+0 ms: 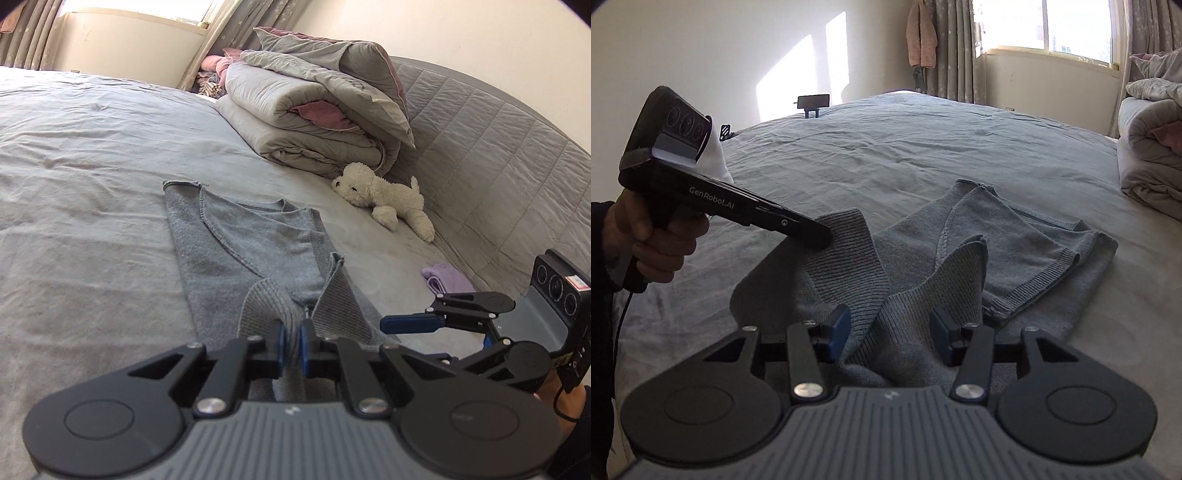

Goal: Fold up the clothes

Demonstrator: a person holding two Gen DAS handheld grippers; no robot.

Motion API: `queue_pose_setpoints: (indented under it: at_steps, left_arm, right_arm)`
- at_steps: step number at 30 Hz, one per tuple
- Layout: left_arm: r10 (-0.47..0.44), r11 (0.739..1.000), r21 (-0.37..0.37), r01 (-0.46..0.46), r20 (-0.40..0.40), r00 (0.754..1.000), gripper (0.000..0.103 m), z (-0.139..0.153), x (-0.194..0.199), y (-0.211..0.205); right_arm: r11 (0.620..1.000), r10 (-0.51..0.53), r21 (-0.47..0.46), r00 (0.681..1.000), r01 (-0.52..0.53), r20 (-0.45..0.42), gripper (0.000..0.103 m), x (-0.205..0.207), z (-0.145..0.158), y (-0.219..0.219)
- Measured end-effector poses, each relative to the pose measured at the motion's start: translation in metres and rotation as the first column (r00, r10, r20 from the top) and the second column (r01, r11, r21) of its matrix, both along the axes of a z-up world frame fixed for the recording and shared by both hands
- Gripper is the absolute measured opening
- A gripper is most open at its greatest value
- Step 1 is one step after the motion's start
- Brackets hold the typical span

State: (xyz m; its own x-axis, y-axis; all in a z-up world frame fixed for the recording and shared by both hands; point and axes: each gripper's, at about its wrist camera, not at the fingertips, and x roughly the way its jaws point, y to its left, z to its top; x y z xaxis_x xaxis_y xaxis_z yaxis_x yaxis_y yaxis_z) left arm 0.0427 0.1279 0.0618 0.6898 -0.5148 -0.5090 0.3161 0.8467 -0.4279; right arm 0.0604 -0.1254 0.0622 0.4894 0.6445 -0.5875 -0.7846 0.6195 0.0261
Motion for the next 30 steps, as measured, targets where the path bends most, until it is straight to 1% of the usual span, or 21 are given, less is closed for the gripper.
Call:
queue_pose_setpoints:
  at_steps: [1, 3, 4, 5, 6, 7, 8, 9, 11, 12, 14, 15, 16, 17, 18, 20, 22, 23, 26, 28, 30]
  left_arm:
    - [-0.001, 1.0, 0.005, 0.001, 0.001, 1.0, 0.007, 0.0, 0.0, -0.001]
    - [-0.002, 1.0, 0.012, 0.002, 0.002, 1.0, 0.007, 0.0, 0.0, -0.001]
    - [0.0, 1.0, 0.016, 0.0, 0.002, 1.0, 0.008, 0.0, 0.0, -0.001]
    - [0.002, 1.0, 0.019, -0.002, 0.003, 1.0, 0.008, 0.0, -0.001, -0.001]
    - [0.005, 1.0, 0.021, -0.005, 0.003, 1.0, 0.008, 0.0, -0.001, 0.0]
    - [0.009, 1.0, 0.02, -0.009, 0.004, 1.0, 0.008, 0.0, -0.001, 0.001]
    - [0.011, 1.0, 0.018, -0.011, 0.006, 1.0, 0.007, 0.001, -0.002, 0.002]
    - [0.004, 1.0, 0.005, -0.004, 0.017, 1.0, 0.007, 0.003, -0.004, 0.004]
    - [-0.042, 0.997, -0.067, 0.047, 0.08, 0.996, 0.007, 0.012, -0.015, 0.009]
    - [-0.077, 0.992, -0.09, 0.088, 0.122, 0.99, 0.007, 0.018, -0.022, 0.01]
    - [-0.173, 0.975, -0.095, 0.199, 0.232, 0.957, 0.008, 0.031, -0.042, 0.01]
    - [-0.213, 0.965, -0.091, 0.246, 0.277, 0.937, 0.008, 0.037, -0.05, 0.01]
    - [-0.234, 0.96, -0.082, 0.268, 0.291, 0.928, 0.008, 0.039, -0.053, 0.009]
    - [-0.243, 0.958, -0.08, 0.277, 0.289, 0.926, 0.008, 0.039, -0.053, 0.009]
    - [-0.231, 0.962, -0.075, 0.261, 0.274, 0.933, 0.008, 0.037, -0.05, 0.008]
    - [-0.169, 0.981, -0.063, 0.185, 0.21, 0.963, 0.008, 0.028, -0.034, 0.007]
    - [-0.095, 0.993, -0.059, 0.103, 0.131, 0.987, 0.008, 0.016, -0.013, 0.007]
    - [-0.068, 0.995, -0.059, 0.074, 0.097, 0.993, 0.008, 0.01, -0.002, 0.007]
    - [0.003, 0.997, -0.08, -0.002, 0.012, 1.0, 0.008, -0.005, 0.025, 0.005]
    - [0.044, 0.993, -0.105, -0.046, -0.024, 0.999, 0.008, -0.011, 0.03, 0.01]
    - [0.067, 0.991, -0.109, -0.073, -0.053, 0.996, 0.008, -0.013, 0.033, 0.015]
  right_arm:
    - [0.999, -0.013, -0.04, 1.0, 0.014, 0.015, 0.051, 0.001, -0.004, 0.004]
    - [0.994, -0.012, -0.104, 1.0, 0.014, 0.018, 0.041, 0.004, -0.014, 0.01]
    - [0.992, -0.01, -0.129, 1.0, 0.013, 0.02, 0.025, 0.005, -0.017, 0.013]
    - [0.991, -0.005, -0.134, 1.0, 0.009, 0.025, 0.014, 0.004, -0.017, 0.013]
    - [0.99, 0.0, -0.14, 1.0, 0.005, 0.03, 0.008, 0.003, -0.017, 0.014]
    - [0.991, 0.001, -0.137, 0.999, 0.004, 0.036, 0.006, 0.003, -0.016, 0.014]
    - [0.994, -0.008, -0.105, 0.999, 0.013, 0.044, 0.006, 0.002, -0.01, 0.011]
    - [0.999, -0.021, -0.047, 0.999, 0.023, 0.042, 0.006, 0.002, -0.001, 0.004]
    - [0.992, 0.002, 0.128, 1.0, -0.002, 0.0, 0.006, -0.002, 0.019, -0.016]
    - [0.966, 0.057, 0.254, 0.998, -0.044, -0.041, 0.006, -0.005, 0.027, -0.03]
    - [0.873, 0.166, 0.478, 0.981, -0.1, -0.098, 0.006, -0.01, 0.043, -0.059]
    - [0.843, 0.185, 0.528, 0.977, -0.101, -0.109, 0.006, -0.012, 0.044, -0.071]
    - [0.819, 0.195, 0.567, 0.973, -0.094, -0.121, 0.006, -0.012, 0.045, -0.083]
    - [0.819, 0.169, 0.571, 0.976, -0.061, -0.139, 0.006, -0.01, 0.043, -0.09]
    - [0.832, 0.12, 0.554, 0.98, -0.012, -0.159, 0.006, -0.006, 0.04, -0.094]
    - [0.869, -0.015, 0.48, 0.974, 0.124, -0.225, 0.006, 0.01, 0.029, -0.093]
    - [0.888, -0.17, 0.369, 0.942, 0.274, -0.29, 0.007, 0.029, 0.017, -0.085]
    - [0.893, -0.224, 0.313, 0.923, 0.324, -0.313, 0.007, 0.04, 0.009, -0.076]
    - [0.879, -0.349, 0.198, 0.869, 0.433, -0.351, 0.007, 0.063, -0.012, -0.06]
    - [0.863, -0.386, 0.174, 0.842, 0.473, -0.376, 0.008, 0.067, -0.021, -0.061]
    - [0.868, -0.386, 0.161, 0.842, 0.47, -0.376, 0.016, 0.063, -0.02, -0.062]
